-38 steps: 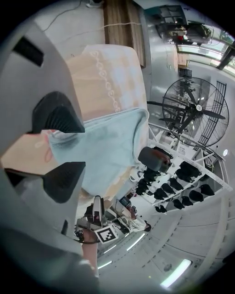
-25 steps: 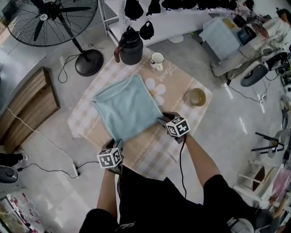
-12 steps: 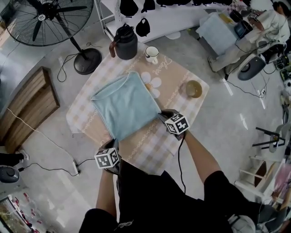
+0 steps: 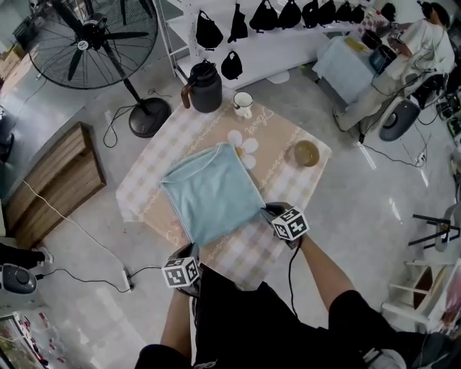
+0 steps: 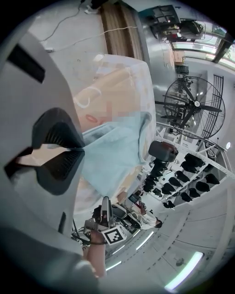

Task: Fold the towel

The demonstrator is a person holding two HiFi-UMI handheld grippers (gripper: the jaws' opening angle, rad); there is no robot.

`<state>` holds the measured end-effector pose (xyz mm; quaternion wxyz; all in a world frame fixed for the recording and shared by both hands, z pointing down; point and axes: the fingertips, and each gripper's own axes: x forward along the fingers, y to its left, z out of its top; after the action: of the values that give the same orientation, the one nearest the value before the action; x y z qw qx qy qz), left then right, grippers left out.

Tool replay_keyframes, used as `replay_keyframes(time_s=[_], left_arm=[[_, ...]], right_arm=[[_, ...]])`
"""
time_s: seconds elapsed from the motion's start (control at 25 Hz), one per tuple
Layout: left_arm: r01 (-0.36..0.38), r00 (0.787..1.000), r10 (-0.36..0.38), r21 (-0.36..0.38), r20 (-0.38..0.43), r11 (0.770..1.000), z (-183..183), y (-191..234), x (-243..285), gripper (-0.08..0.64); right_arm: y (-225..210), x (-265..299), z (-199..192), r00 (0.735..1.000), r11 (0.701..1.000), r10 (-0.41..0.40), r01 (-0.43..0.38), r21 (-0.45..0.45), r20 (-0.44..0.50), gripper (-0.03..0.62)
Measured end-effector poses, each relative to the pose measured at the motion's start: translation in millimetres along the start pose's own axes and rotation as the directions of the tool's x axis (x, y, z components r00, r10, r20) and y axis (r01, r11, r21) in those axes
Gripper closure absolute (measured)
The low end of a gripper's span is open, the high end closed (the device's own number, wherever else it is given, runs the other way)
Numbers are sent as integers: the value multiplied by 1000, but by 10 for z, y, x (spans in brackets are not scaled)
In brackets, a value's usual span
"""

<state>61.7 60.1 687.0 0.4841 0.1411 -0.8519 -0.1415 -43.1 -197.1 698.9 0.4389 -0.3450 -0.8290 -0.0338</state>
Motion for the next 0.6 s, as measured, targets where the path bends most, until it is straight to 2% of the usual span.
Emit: replay_keyframes(time_s=[0.4,0.6], left_arm=[[10,998,-10,-15,60,1000,-145,-254,-392,535],[26,996,-25,-11,88,1000,-102,-305,-515,535]], right_arm=[[236,-449,-136,999,999,18,-17,-37,26,538],[304,-606,-152,999,998,10,-7,-61,52,538]])
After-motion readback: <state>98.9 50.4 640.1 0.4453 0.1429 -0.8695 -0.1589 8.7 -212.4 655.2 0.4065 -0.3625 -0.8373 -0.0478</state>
